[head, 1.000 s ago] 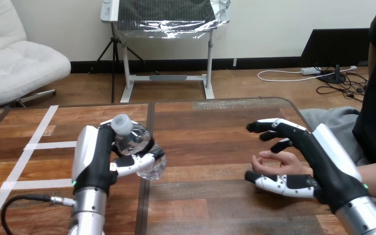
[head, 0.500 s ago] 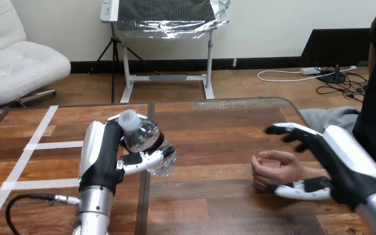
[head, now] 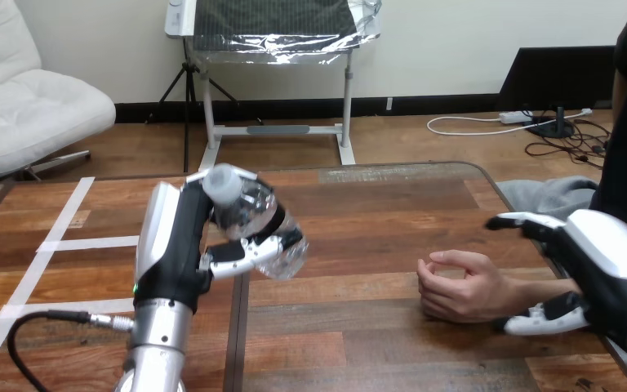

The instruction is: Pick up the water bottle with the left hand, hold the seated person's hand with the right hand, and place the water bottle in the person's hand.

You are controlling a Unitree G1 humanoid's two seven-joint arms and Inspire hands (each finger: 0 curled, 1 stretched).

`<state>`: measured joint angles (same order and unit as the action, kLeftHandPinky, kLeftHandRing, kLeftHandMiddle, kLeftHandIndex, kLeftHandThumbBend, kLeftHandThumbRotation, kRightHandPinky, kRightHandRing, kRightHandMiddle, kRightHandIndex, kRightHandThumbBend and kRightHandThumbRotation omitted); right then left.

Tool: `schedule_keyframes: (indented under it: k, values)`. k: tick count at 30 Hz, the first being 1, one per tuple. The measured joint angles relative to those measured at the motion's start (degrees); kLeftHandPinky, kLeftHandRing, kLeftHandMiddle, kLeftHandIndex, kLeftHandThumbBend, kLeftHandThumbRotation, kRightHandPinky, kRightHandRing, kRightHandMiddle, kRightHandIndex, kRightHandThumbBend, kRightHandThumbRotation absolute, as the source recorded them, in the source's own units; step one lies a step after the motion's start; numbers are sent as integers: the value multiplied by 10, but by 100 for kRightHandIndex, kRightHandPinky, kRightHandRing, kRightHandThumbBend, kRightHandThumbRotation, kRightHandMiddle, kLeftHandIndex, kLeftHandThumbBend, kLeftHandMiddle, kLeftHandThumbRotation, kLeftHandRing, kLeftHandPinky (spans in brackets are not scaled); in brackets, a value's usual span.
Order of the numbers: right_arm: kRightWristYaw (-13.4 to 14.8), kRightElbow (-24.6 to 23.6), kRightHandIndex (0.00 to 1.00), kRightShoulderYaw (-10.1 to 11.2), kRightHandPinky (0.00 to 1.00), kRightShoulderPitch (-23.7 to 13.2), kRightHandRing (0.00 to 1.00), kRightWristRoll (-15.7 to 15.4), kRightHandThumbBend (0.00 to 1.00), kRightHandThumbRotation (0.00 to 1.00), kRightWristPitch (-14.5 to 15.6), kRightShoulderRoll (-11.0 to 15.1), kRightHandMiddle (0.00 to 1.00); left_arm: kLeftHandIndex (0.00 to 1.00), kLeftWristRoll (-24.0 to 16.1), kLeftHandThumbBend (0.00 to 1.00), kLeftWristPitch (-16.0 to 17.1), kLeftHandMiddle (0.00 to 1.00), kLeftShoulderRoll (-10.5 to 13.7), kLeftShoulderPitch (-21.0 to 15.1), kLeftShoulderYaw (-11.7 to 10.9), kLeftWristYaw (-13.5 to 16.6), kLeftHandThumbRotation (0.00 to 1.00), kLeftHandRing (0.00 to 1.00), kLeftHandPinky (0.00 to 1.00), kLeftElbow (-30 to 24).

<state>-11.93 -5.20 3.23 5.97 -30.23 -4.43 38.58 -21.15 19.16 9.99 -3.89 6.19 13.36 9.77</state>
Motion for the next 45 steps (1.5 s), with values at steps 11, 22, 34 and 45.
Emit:
schedule_keyframes:
  k: [11, 22, 34, 45]
  values:
    - [-37, 0, 85, 0, 82, -33, 92, -42, 88, 9, 40, 44, 92, 51, 0, 55, 0, 41, -9, 1, 0, -8, 0, 36, 34, -57]
    - [-85, -1, 87, -1, 84, -70, 94, -74, 86, 13, 71, 86, 93, 51, 0, 55, 4, 41, -16, 1, 0, -9, 0, 36, 35, -75]
    - [-132, 1, 87, -11, 84, -91, 93, -101, 84, 10, 91, 112, 91, 51, -2, 55, 4, 41, -17, 5, 0, -9, 0, 36, 35, -75]
    - [-213, 32, 88, -68, 88, -135, 93, -152, 77, 9, 107, 115, 91, 51, -2, 55, 6, 41, -17, 10, -2, -9, 0, 37, 36, -75]
